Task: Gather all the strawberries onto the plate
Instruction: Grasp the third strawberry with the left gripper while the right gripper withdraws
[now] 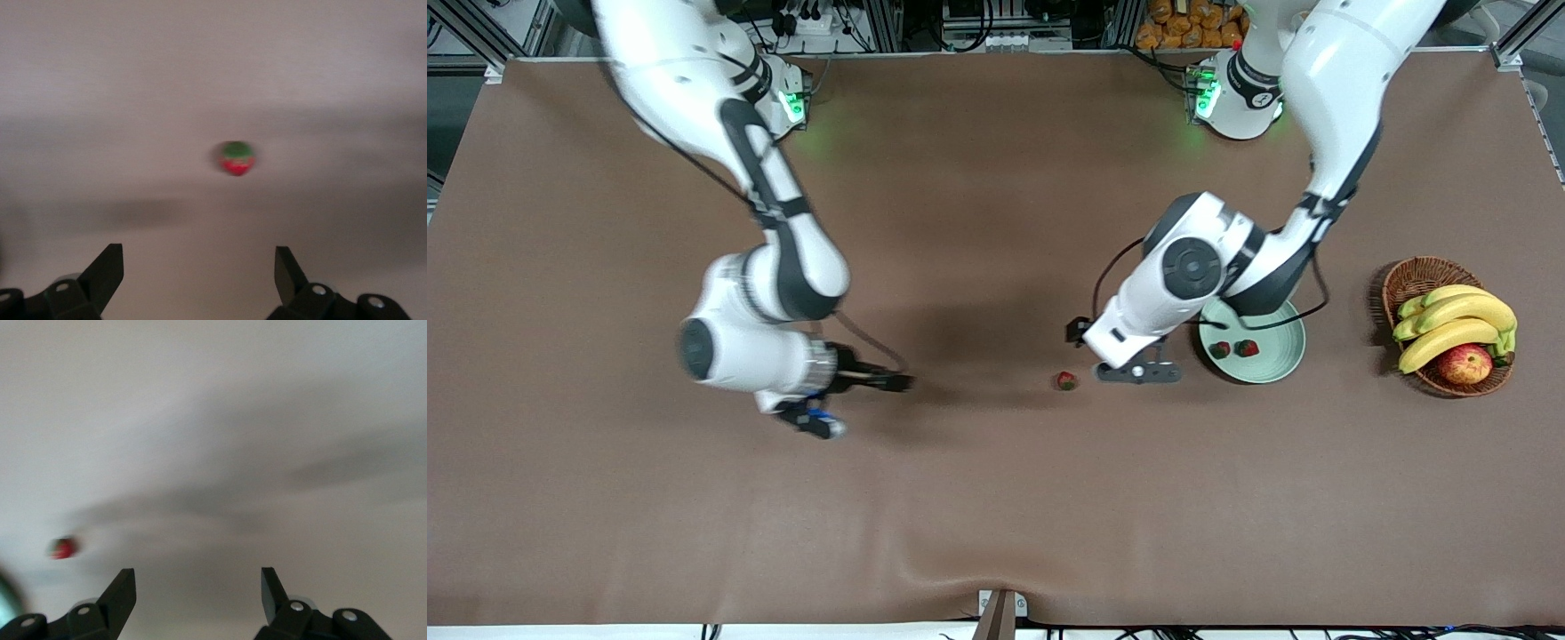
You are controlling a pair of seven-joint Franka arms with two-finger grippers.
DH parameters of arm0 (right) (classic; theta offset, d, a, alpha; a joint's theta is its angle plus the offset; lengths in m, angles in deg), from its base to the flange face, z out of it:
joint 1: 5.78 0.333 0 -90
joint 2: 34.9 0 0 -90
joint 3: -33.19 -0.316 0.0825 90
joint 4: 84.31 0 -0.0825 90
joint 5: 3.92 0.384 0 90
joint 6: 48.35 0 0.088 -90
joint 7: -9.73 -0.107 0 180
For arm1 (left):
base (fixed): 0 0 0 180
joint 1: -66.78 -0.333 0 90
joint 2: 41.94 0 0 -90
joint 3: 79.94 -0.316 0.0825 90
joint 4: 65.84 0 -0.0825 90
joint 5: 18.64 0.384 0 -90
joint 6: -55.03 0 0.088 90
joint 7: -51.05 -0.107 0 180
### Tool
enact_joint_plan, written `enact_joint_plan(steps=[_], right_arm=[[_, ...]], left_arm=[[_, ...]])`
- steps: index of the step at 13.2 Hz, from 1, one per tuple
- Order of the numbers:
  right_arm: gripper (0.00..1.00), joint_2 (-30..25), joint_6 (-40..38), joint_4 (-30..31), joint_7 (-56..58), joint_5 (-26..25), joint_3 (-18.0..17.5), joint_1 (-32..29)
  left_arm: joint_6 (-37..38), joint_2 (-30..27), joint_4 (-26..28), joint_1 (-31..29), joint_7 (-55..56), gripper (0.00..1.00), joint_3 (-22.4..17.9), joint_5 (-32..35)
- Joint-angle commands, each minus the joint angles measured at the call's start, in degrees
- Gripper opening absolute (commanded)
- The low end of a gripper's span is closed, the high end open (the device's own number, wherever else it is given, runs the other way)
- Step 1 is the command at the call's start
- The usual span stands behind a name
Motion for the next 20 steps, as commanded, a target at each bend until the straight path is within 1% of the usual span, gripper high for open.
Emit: enact_joint_plan(steps=[1, 2, 3, 4, 5, 7, 8, 9, 11, 12, 13, 15, 17, 19, 20], right_arm=[[0.93, -7.0, -5.8, 2.8, 0.4, -12.6, -1.2, -4.9], [1.0, -9.0, -6.9, 2.7, 0.6, -16.4, -1.2, -6.6], [1.0, -10.7, -7.6, 2.7, 0.9, -19.5, -1.3, -8.1], [1.0, -12.7, -8.8, 2.6, 1.2, -22.8, -1.7, -10.3], [1.0, -14.7, -10.4, 2.6, 1.2, -25.3, -2.7, -12.0], [1.0, -18.2, -13.3, 2.5, 3.5, -29.8, -5.9, -16.3], [1.0, -19.6, -15.4, 2.4, 4.8, -30.8, -7.7, -18.9], [1.0, -20.9, -16.9, 2.3, 5.8, -30.9, -9.2, -21.4], [1.0, -23.0, -19.6, 2.0, 7.1, -30.8, -12.8, -26.9], [1.0, -24.2, -20.6, 2.0, 7.4, -30.9, -15.1, -30.0], [1.0, -25.0, -21.7, 2.0, 7.6, -30.9, -16.2, -31.6], [1.0, -26.1, -22.8, 2.0, 7.8, -30.8, -16.5, -33.0], [1.0, -27.4, -22.8, 1.9, 12.3, -30.9, -16.5, -33.9], [1.0, -28.7, -23.3, 1.9, 16.0, -30.9, -16.4, -34.9], [1.0, -28.7, -23.3, 1.8, 16.1, -31.0, -16.1, -34.9]], left_arm=[[0.6, 6.5, -8.3, 5.6, 5.5, 1.0, -2.6, 2.2], [0.6, 6.9, -8.4, 8.1, 5.5, 1.0, -5.2, 2.7], [-0.2, 7.4, -8.4, 10.1, 4.9, 1.0, -7.8, 3.2], [-1.9, 8.5, -8.5, 11.8, 4.8, 0.98, -9.4, 3.4], [-3.4, 9.3, -8.6, 12.7, 4.9, 0.88, -10.3, 3.4], [-4.6, 10.5, -8.8, 13.4, 5.4, 0.86, -11.0, 3.4], [-4.9, 10.7, -8.8, 13.5, 5.4, 0.81, -11.4, 3.5], [-5.3, 10.9, -8.8, 13.6, 5.2, 0.77, -12.0, 4.0], [-6.4, 11.3, -8.8, 13.8, 5.0, 0.72, -12.3, 5.3], [-6.4, 11.3, -8.8, 13.8, 4.7, 0.66, -12.3, 6.2], [-6.6, 11.5, -8.9, 13.8, 4.5, 0.64, -12.5, 6.7], [-7.3, 12.2, -9.5, 13.9, 4.6, 0.63, -12.7, 6.8], [-8.1, 12.5, -9.6, 13.9, 4.6, 0.63, -12.8, 6.7], [-9.8, 12.9, -9.7, 13.9, 4.6, 0.56, -12.8, 6.7], [-9.8, 12.9, -9.7, 13.9, 4.5, 0.46, -12.8, 6.7]])
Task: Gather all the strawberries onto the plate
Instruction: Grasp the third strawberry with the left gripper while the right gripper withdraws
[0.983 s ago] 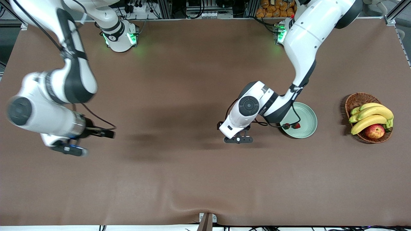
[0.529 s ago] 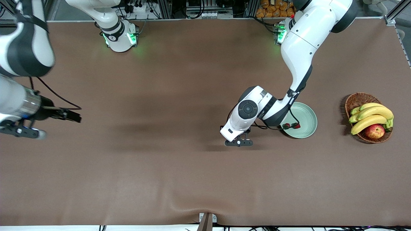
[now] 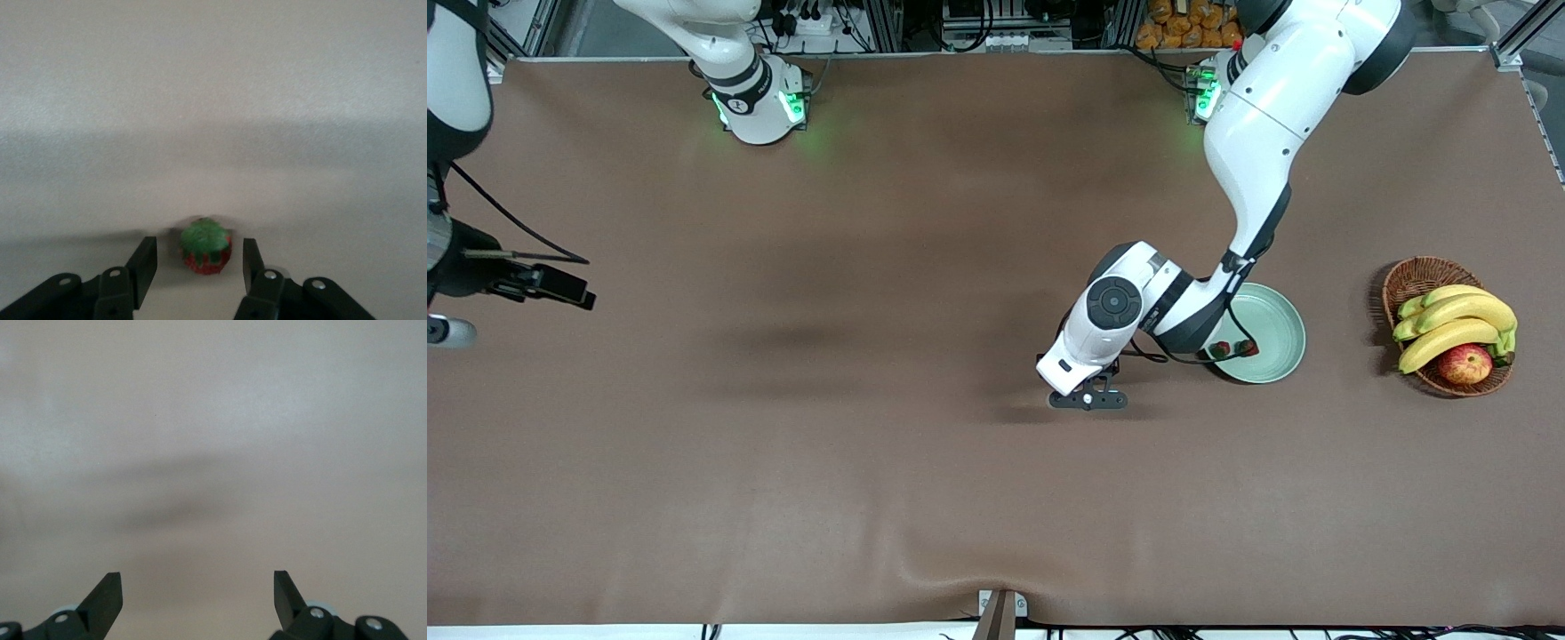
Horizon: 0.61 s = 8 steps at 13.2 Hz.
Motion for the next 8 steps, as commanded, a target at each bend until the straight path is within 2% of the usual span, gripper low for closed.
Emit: enact_joint_plan(steps=[1, 3, 4, 5, 8], right_arm=[[1.0, -2.1, -0.2, 1.2, 2.0, -1.3, -1.3, -1.7], [1.0, -2.1, -0.1, 0.6, 3.4, -2.5, -1.0, -1.1], [1.0, -2.2, -0.1, 0.0, 3.5, -4.3, -1.1, -0.8], [1.0, -2.7, -0.1, -0.3, 3.5, -6.0, -0.9, 0.2], [1.0, -3.3, -0.1, -0.5, 3.4, -6.5, 0.3, 1.7]], left_arm=[[-0.8, 1.4, -1.9, 0.9, 0.6, 0.38, -0.7, 1.4], [-0.9, 1.8, -1.9, 0.9, 0.5, 0.33, -0.7, 1.5], [-0.9, 1.7, -1.9, 0.8, 0.6, 0.13, -0.7, 1.5], [-0.8, 1.1, -1.9, 0.7, 0.9, 0.0, -0.7, 1.6], [1.7, -5.0, 0.7, -2.8, 1.0, 0.0, 0.0, 1.7]])
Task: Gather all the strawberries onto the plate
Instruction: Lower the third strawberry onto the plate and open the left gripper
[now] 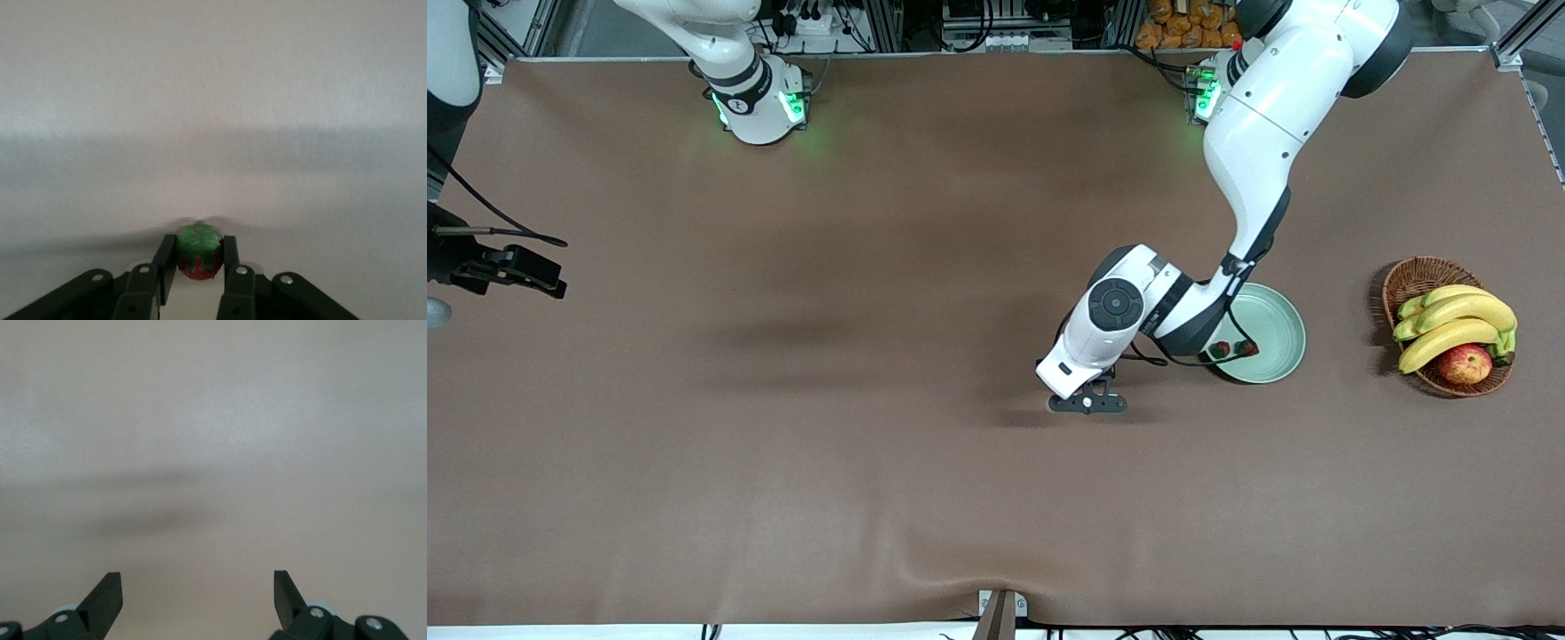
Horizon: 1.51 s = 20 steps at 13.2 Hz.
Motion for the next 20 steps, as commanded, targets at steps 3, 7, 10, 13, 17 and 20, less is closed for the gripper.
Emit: enact_joint_plan(steps=[3, 7, 10, 13, 17, 20], right_arm=[[1.0, -1.2, 0.4, -1.6, 0.1, -0.8, 0.5, 1.0], [1.0, -1.1, -0.3, -1.5, -0.4, -0.2, 0.5, 1.0], [1.0, -1.1, -3.5, -1.5, -0.7, 6.6, 1.4, 0.8], [1.0, -1.2, -4.6, -1.6, 0.0, 6.1, 1.6, 0.9], [1.0, -1.9, -7.1, -1.7, 0.1, 3.5, 2.2, 1.0], [1.0, -2.1, -7.1, -1.7, 0.1, 1.3, 2.1, 1.0]], left_arm=[[9.3, -14.5, 9.0, -7.0, -1.6, 0.0, 0.4, 1.0], [12.2, -25.6, 24.0, -16.6, -13.6, 0.0, 0.8, 0.8], [12.1, -28.8, 33.5, -20.1, -15.1, 0.0, 0.8, 0.8], [11.0, -28.0, 36.8, -21.8, -15.1, 0.0, 0.8, 0.8], [11.0, -29.0, 36.0, -22.1, -15.2, 1.0, 0.8, 0.8], [14.4, -32.2, 30.5, -22.1, -15.2, 1.0, 0.9, 0.7]])
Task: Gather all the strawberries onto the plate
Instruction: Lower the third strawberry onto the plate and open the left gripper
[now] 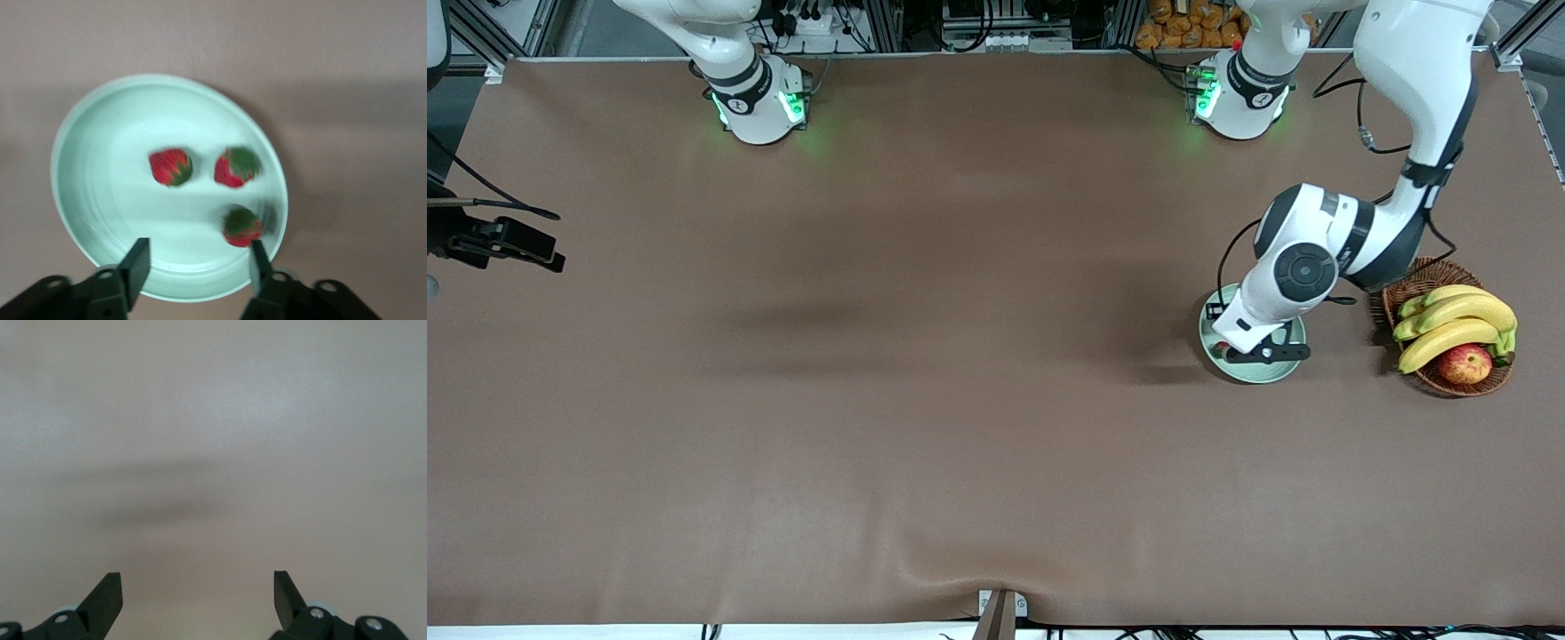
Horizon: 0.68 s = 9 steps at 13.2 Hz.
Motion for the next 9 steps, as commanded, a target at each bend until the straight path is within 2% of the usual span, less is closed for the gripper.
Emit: enact_joint_plan(steps=[1, 4, 9], right_arm=[[1.0, -0.9, -1.0, -0.1, 0.3, -2.0, 0.4, 0.7], [1.0, -0.9, -1.8, 0.0, 0.1, -1.7, 0.4, 0.7], [1.0, -0.9, -4.1, 0.0, -0.4, -0.8, 0.3, 0.8]], left_arm=[[6.9, -4.0, -6.0, -0.7, -0.1, 1.0, 1.5, 0.4], [19.7, -4.3, -19.4, -0.6, -0.2, 1.0, 2.0, -5.8], [36.0, -4.6, -35.6, -0.6, -0.1, 1.0, 2.2, -7.1]])
